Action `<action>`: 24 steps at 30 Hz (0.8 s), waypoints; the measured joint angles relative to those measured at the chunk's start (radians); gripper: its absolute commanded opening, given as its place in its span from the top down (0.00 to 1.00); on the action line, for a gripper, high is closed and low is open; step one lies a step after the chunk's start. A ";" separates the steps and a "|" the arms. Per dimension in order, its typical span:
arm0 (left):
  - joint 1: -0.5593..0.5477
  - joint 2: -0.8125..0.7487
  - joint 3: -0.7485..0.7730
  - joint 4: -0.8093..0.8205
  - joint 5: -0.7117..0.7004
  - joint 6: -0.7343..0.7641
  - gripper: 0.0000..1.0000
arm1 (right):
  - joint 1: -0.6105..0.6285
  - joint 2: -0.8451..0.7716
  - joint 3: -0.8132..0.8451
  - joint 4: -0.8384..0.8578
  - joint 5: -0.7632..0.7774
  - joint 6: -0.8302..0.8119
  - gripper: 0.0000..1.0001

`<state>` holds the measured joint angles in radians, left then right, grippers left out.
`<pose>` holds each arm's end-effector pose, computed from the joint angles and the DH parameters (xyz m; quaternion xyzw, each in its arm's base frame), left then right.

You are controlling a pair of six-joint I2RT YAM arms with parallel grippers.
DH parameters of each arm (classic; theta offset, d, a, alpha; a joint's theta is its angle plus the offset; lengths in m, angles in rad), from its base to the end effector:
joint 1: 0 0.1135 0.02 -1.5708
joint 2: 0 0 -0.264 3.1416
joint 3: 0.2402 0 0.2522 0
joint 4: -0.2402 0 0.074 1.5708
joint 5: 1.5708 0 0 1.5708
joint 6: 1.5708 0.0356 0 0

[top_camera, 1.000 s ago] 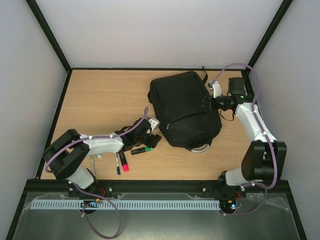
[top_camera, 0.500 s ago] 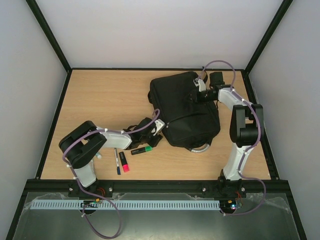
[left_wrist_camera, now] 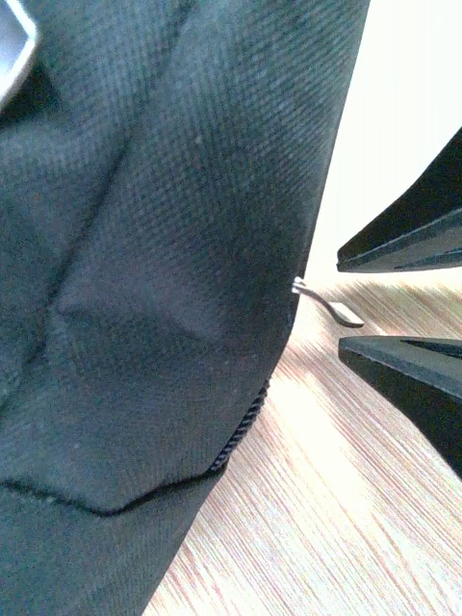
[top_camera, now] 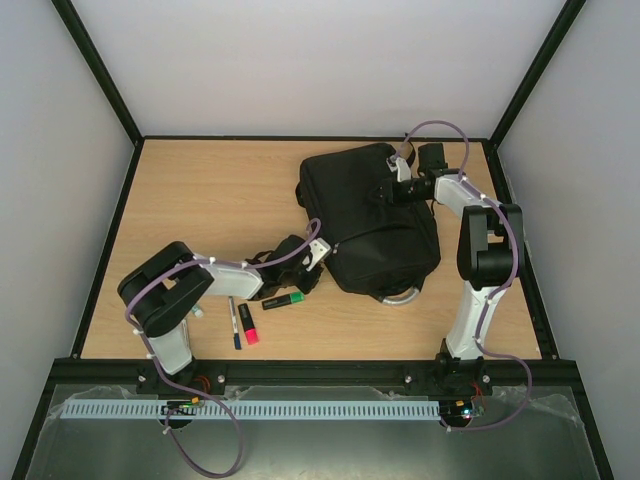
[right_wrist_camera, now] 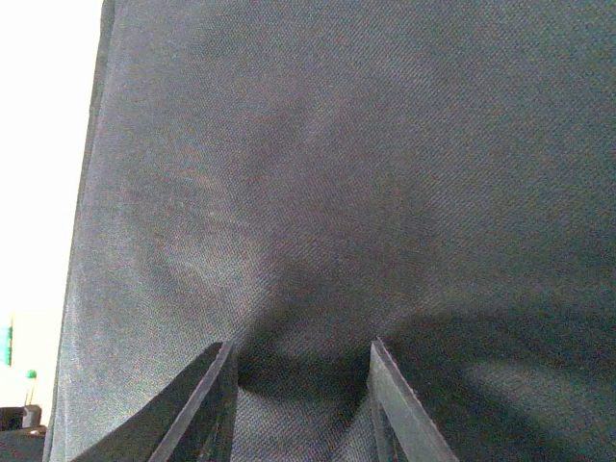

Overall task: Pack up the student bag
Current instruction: Zip the student bag at the center of the board.

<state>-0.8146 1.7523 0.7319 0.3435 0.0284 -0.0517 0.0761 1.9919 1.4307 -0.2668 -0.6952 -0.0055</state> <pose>0.2273 -0.2425 0.1271 0.3414 0.8346 -0.1930 0.3869 0.4328 0.0559 0.2002 -0.1593 0.8703 0.3293 0.3298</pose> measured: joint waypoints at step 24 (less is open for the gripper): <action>0.001 -0.048 -0.042 0.067 0.024 0.021 0.97 | 0.000 0.004 -0.005 0.011 0.000 0.000 0.63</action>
<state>-0.8139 1.7042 0.6895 0.4103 0.0521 -0.0311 0.0761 1.9957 1.4254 -0.2562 -0.6952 -0.0059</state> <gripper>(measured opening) 0.030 0.377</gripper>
